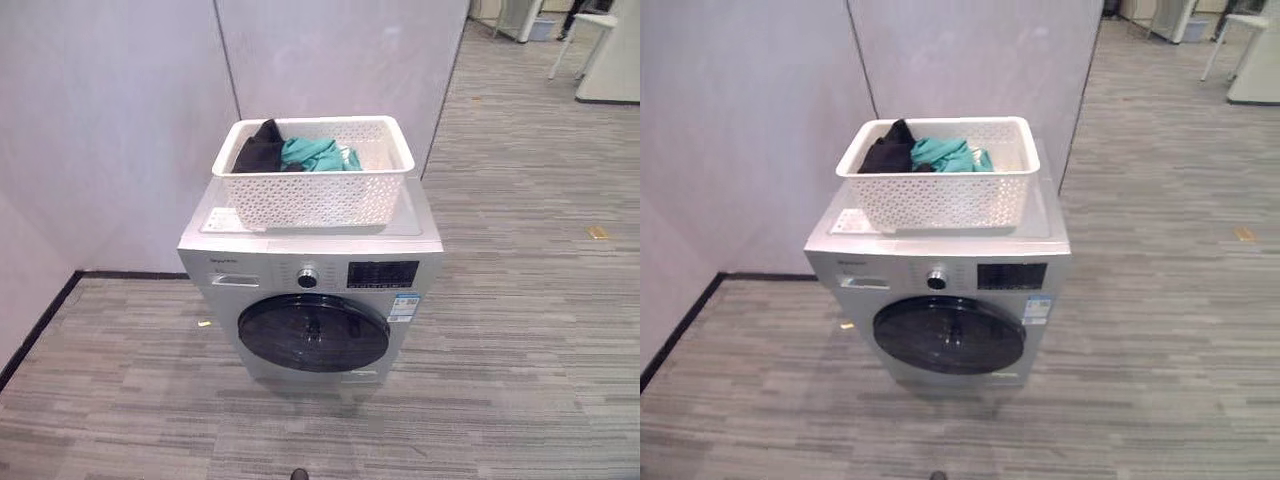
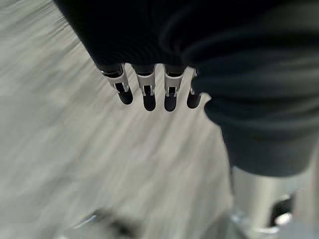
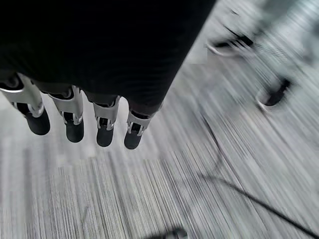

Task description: Grab the laundry basket,head to the washer,open it,put in the laundry and shut it.

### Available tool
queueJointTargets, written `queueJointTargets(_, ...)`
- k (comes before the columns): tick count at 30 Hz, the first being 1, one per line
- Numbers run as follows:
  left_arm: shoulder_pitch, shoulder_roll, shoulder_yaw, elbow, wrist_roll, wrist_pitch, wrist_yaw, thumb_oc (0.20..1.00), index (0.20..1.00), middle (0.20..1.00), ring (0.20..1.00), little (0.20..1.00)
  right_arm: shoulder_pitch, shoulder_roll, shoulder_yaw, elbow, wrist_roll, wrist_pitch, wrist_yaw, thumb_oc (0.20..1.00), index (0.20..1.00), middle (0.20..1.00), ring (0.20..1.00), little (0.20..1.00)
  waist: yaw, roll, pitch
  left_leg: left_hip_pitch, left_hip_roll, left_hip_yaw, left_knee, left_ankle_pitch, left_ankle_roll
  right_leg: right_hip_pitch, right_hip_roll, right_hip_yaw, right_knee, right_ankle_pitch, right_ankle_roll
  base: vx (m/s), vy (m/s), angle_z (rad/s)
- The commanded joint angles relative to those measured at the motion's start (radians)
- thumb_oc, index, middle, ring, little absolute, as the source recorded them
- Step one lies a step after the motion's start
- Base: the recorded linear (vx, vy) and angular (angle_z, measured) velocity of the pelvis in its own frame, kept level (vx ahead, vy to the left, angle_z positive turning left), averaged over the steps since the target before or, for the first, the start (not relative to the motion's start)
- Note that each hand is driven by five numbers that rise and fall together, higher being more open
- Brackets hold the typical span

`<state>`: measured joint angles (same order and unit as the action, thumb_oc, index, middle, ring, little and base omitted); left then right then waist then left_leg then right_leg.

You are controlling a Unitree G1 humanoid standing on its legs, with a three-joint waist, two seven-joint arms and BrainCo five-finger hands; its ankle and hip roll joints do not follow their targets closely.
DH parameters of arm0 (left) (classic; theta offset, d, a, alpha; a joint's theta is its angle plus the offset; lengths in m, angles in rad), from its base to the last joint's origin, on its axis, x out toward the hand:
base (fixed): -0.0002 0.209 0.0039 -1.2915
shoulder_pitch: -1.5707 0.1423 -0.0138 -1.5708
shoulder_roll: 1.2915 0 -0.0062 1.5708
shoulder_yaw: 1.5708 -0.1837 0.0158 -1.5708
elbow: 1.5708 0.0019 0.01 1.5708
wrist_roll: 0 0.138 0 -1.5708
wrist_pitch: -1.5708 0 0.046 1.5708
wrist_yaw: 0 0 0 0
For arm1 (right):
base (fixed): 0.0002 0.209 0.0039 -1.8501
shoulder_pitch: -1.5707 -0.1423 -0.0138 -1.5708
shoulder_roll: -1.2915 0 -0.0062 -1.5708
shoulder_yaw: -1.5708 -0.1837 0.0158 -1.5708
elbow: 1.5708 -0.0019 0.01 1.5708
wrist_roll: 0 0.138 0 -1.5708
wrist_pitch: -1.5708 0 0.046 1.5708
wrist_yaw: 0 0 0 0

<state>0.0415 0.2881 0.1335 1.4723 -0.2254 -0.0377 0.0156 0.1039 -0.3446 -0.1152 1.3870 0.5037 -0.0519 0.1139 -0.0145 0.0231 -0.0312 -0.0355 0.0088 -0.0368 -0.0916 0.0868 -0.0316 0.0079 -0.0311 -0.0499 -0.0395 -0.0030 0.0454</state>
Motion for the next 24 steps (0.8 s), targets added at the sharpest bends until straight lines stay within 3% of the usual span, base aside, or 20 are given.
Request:
queueJointTargets(1, -0.018, 0.03, -0.009, 0.006, 0.12, -0.012, 0.023, 1.0, 1.0, 1.0, 1.0, 1.0, -0.012, 0.04, 0.023, -0.055, 0.098, -0.035, 0.013, 1.0, 1.0, 1.0, 1.0, 1.0, -0.009, -0.059, -0.006, 0.029, 0.018, 0.01, 0.004, -0.091, -0.022, 0.033, -0.094, -0.009, -0.01, -0.014, 0.08, 0.03, 0.004, -0.09)
queueJointTargets(4, 0.0, -0.021, -0.093, -0.033, 0.16, -0.023, 0.007, 1.0, 1.0, 1.0, 1.0, 1.0, -0.009, 0.05, 0.045, -0.059, 0.069, -0.056, -0.019, 1.0, 1.0, 1.0, 1.0, 1.0, -0.011, -0.063, -0.008, 0.034, 0.021, 0.011, 0.004, -0.092, -0.019, 0.03, -0.091, -0.004, -0.005, -0.015, 0.081, 0.02, 0.0, -0.2)
queueJointTargets(11, -0.014, -0.002, -0.15, -0.07, 0.201, -0.03, 0.043, 1.0, 1.0, 1.0, 1.0, 1.0, -0.05, 0.028, 0.179, -0.124, -0.152, -0.053, -0.053, 1.0, 1.0, 1.0, 1.0, 1.0, 0.007, -0.075, 0.0, 0.025, 0.022, -0.004, 0.004, -0.083, -0.017, 0.024, -0.088, -0.011, 0.001, -0.017, 0.079, 0.0, -0.001, 0.01)
queueJointTargets(18, -0.028, 0.021, -0.168, -0.13, 0.211, -0.04, 0.069, 1.0, 1.0, 1.0, 1.0, 1.0, -0.114, -0.096, 0.26, -0.387, -0.285, -0.079, -0.093, 1.0, 1.0, 1.0, 1.0, 1.0, 0.024, -0.092, 0.016, 0.008, 0.021, -0.023, 0.004, -0.072, -0.018, 0.018, -0.088, -0.026, 0.003, -0.013, 0.084, -0.02, -0.001, 0.03)
queueJointTargets(24, -0.011, 0.017, -0.178, -0.128, 0.229, -0.043, 0.057, 1.0, 1.0, 1.0, 1.0, 1.0, -0.2, -0.208, 0.318, -0.464, -0.417, -0.077, -0.094, 1.0, 1.0, 1.0, 1.0, 1.0, 0.041, -0.103, 0.021, -0.003, 0.018, -0.031, 0.004, -0.069, -0.018, 0.015, -0.092, -0.035, -0.006, -0.006, 0.087, -0.01, 0.003, 0.14)
